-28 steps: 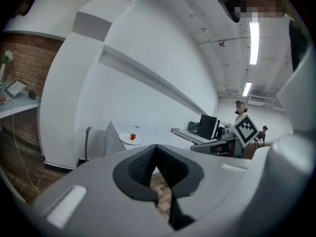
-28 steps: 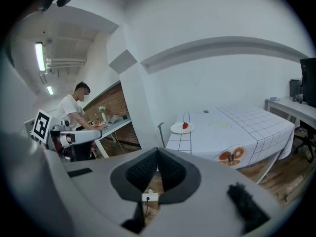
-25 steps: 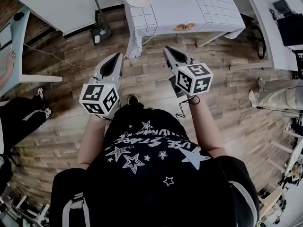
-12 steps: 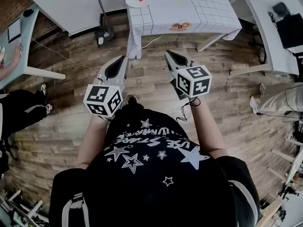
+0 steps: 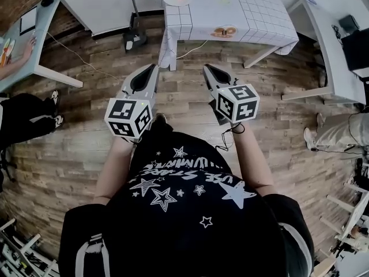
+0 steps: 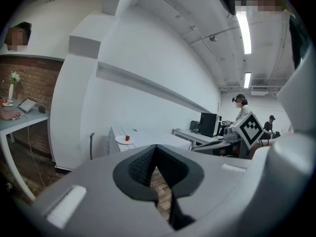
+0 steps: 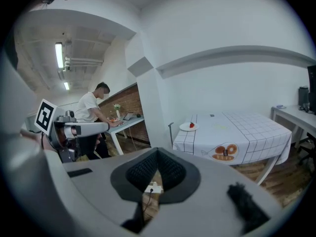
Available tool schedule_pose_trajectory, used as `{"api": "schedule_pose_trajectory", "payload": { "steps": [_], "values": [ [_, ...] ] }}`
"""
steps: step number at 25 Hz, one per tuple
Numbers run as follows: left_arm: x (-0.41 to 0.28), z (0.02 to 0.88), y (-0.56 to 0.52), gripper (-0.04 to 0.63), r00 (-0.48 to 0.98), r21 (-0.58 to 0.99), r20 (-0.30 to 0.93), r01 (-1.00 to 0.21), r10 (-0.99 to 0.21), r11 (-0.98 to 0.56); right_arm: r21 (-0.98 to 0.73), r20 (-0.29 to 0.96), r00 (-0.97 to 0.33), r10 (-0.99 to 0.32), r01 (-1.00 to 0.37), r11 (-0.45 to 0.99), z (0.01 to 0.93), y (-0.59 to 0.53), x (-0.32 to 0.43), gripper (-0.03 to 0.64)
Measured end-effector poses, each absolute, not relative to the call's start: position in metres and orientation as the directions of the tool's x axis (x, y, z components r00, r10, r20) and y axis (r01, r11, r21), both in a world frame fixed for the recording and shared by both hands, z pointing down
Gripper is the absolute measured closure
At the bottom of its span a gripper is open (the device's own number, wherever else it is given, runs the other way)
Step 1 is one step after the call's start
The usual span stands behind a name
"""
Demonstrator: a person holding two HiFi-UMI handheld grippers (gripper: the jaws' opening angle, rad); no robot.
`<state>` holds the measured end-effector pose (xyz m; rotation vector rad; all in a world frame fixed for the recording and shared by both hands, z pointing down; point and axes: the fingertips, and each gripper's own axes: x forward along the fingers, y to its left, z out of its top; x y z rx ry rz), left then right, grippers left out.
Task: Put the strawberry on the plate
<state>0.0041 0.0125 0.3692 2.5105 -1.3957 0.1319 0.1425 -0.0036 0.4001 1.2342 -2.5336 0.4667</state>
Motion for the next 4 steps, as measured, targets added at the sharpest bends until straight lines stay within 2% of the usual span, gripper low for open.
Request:
{"api": "schedule_pose_trajectory", "payload": {
  "steps": [4],
  "values": [
    [0.0068,0.3738,0.0227,0.588,0.535,0.197,0.213,-0.843,-0.818,-0.5,-0.161,0.386,-0.592,-0.707,-0.798,0.58,0.4002,0.0062,0.1461,0.603]
  ]
}}
